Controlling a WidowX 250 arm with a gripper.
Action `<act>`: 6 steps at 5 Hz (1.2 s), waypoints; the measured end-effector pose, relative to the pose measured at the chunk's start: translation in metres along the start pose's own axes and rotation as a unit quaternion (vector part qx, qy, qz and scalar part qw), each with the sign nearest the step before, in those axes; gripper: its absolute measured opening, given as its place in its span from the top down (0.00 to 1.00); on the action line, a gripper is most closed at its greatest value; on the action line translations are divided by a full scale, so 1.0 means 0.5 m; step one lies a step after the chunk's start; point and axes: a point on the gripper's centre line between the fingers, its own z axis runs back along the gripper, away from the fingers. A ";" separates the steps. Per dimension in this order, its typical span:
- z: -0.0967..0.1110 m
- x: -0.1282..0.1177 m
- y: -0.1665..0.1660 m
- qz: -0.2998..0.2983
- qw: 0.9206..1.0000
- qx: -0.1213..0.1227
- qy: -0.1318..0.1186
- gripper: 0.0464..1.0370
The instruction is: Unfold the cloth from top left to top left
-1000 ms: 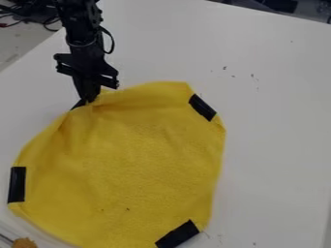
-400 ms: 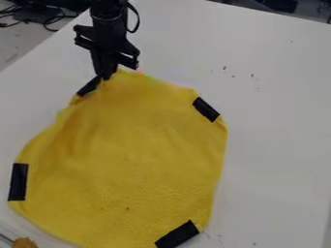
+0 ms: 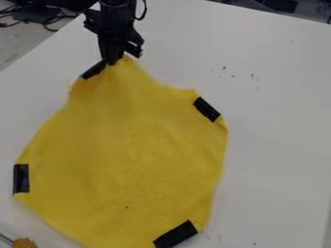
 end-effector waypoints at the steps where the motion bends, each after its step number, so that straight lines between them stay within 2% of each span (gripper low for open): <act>1: -0.037 0.016 0.045 -0.029 1.000 0.001 -0.008 0.99; 2: -0.098 0.033 0.062 -0.070 0.997 -0.026 -0.012 0.97; 3: -0.137 0.031 0.064 -0.086 0.995 -0.044 -0.008 0.82; 4: -0.139 0.039 0.067 -0.091 0.995 -0.042 -0.010 0.57; 5: -0.132 0.045 0.072 -0.095 0.995 -0.037 -0.010 0.25; 6: -0.124 0.055 0.081 -0.094 0.995 -0.031 -0.016 0.04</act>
